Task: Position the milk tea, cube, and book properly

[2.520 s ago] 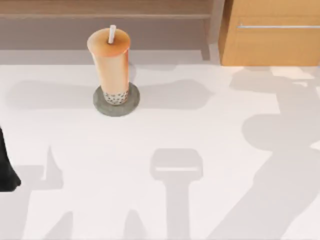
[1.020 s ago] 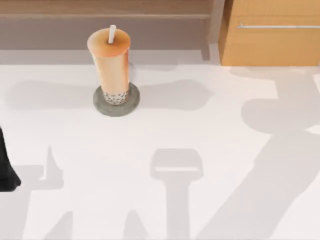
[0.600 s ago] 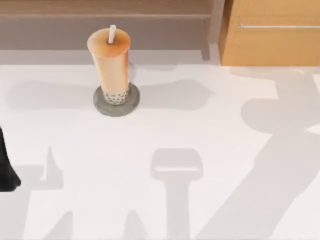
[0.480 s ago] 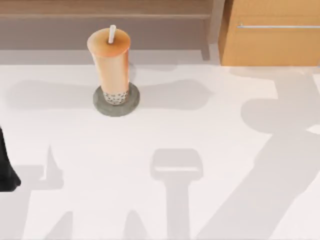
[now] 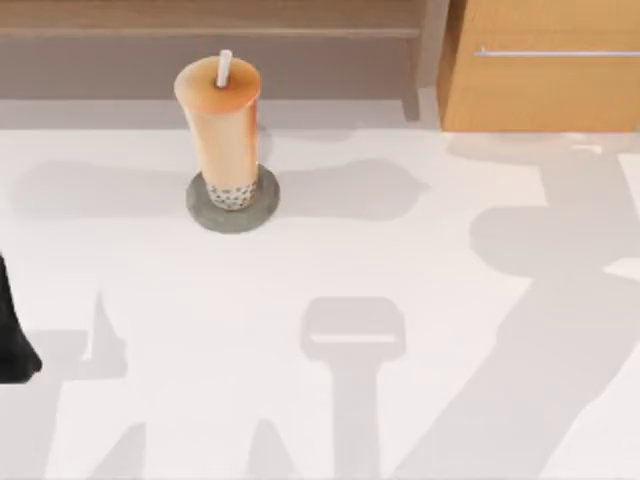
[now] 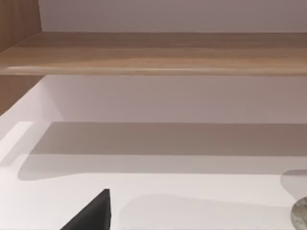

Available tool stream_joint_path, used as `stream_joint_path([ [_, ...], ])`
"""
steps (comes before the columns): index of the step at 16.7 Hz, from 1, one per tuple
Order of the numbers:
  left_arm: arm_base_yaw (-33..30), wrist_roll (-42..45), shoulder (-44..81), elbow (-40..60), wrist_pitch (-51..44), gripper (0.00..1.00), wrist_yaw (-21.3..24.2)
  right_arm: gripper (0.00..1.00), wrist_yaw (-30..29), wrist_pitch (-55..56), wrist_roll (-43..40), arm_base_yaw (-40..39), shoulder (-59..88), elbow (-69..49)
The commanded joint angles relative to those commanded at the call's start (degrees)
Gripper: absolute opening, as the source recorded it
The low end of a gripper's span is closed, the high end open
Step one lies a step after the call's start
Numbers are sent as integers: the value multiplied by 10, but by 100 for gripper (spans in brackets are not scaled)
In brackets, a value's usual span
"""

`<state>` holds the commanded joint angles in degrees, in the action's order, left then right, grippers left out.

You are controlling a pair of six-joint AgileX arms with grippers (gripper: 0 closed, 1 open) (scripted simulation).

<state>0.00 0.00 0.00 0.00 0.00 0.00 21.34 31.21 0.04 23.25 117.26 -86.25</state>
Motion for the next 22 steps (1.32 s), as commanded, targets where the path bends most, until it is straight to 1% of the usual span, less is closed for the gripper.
stream_joint_path([
  [4, 0, 0, 0, 0, 0, 100, 0, 0, 4, 5, 18, 3, -15, 7],
  [7, 0, 0, 0, 0, 0, 100, 0, 0, 17, 19, 80, 27, -71, 47],
  [10, 0, 0, 0, 0, 0, 100, 0, 0, 32, 35, 174, 66, -143, 116],
  [16, 0, 0, 0, 0, 0, 100, 0, 0, 63, 67, 404, 149, -262, 306],
  [19, 0, 0, 0, 0, 0, 100, 0, 0, 76, 75, 515, 168, -275, 411],
  [22, 0, 0, 0, 0, 0, 100, 0, 0, 85, 76, 609, 167, -253, 510],
])
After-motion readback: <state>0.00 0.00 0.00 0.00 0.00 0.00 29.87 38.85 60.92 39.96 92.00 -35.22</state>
